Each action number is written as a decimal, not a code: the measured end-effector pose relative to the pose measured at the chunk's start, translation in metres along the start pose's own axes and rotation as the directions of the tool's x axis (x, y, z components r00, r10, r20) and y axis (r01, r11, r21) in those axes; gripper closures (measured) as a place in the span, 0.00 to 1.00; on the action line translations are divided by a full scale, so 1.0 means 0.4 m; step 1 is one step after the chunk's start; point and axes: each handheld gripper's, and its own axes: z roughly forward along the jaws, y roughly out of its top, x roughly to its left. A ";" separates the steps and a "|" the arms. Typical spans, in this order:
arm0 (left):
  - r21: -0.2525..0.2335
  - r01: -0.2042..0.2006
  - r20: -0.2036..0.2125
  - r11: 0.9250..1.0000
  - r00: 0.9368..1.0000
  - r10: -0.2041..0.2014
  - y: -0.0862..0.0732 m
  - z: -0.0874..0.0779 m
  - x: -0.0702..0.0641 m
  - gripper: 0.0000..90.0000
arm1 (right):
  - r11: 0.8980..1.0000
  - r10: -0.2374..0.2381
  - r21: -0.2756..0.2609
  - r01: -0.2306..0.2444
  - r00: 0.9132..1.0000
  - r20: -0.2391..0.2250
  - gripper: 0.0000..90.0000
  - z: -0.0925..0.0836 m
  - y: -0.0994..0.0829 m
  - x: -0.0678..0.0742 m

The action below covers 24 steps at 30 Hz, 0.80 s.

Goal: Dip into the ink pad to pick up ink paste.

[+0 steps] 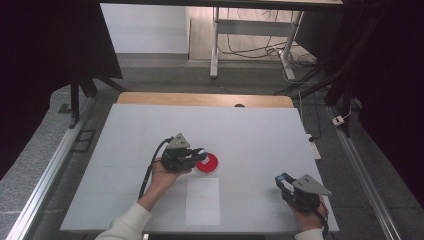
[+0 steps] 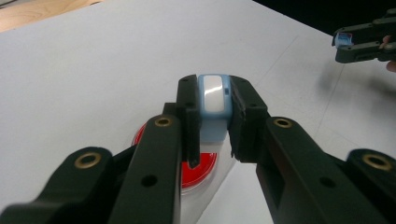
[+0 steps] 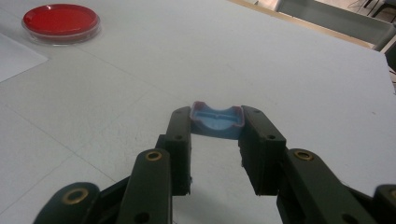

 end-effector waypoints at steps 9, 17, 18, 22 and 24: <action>0.023 -0.013 -0.022 1.000 1.000 0.014 -0.004 0.027 0.004 0.84 | 1.000 -0.004 0.011 0.004 1.000 0.002 0.72 0.002 0.000 0.000; 0.045 -0.025 -0.036 0.999 0.999 0.027 -0.008 0.036 0.009 0.84 | 1.000 -0.007 0.010 0.007 1.000 -0.001 0.72 0.006 -0.001 0.003; 0.048 -0.026 -0.037 0.999 0.999 0.028 -0.008 0.037 0.010 0.84 | 1.000 -0.008 0.012 0.008 1.000 0.000 0.72 0.006 0.000 0.004; 0.062 -0.036 -0.043 0.997 0.998 0.039 -0.010 0.045 0.009 0.84 | 1.000 -0.011 0.015 0.011 1.000 -0.002 0.72 0.007 -0.001 0.006; 0.071 -0.041 -0.049 0.997 0.998 0.045 -0.011 0.049 0.009 0.84 | 1.000 -0.009 0.013 0.009 1.000 -0.004 0.72 0.008 -0.001 0.005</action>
